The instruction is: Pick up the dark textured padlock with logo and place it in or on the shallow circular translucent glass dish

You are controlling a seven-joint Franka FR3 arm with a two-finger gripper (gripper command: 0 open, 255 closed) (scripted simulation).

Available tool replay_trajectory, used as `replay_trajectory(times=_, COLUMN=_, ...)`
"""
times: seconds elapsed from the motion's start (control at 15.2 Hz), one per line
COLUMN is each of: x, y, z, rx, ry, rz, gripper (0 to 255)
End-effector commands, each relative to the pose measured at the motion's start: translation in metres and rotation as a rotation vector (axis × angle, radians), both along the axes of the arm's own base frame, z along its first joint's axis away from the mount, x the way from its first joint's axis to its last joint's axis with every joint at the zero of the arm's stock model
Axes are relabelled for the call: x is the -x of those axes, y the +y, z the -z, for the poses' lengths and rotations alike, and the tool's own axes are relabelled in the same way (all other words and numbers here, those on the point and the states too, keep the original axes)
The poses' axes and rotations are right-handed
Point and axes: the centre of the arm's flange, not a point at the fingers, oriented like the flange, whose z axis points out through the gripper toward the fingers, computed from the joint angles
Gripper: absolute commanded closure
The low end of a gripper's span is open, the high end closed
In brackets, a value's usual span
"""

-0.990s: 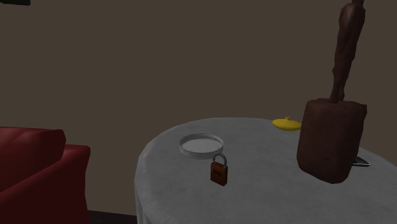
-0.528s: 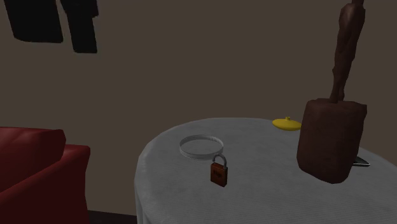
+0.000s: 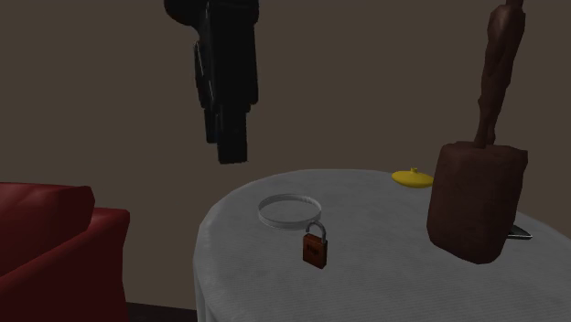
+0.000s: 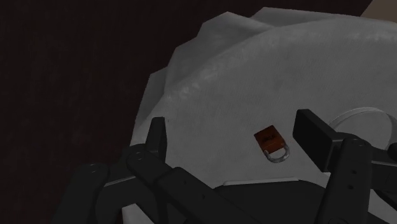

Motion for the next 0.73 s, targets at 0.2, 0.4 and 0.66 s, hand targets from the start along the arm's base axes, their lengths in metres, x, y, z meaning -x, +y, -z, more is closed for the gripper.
replay_trajectory(times=0.2, x=-0.042, y=0.033, z=0.039, rx=0.005, ry=-0.001, rz=-0.048, gripper=0)
replay_trajectory(times=0.4, x=-0.067, y=0.053, z=0.063, rx=0.008, ry=0.000, rz=-0.077, gripper=0)
replay_trajectory(times=0.66, x=-0.098, y=0.082, z=0.095, rx=0.013, ry=0.001, rz=-0.115, gripper=0)
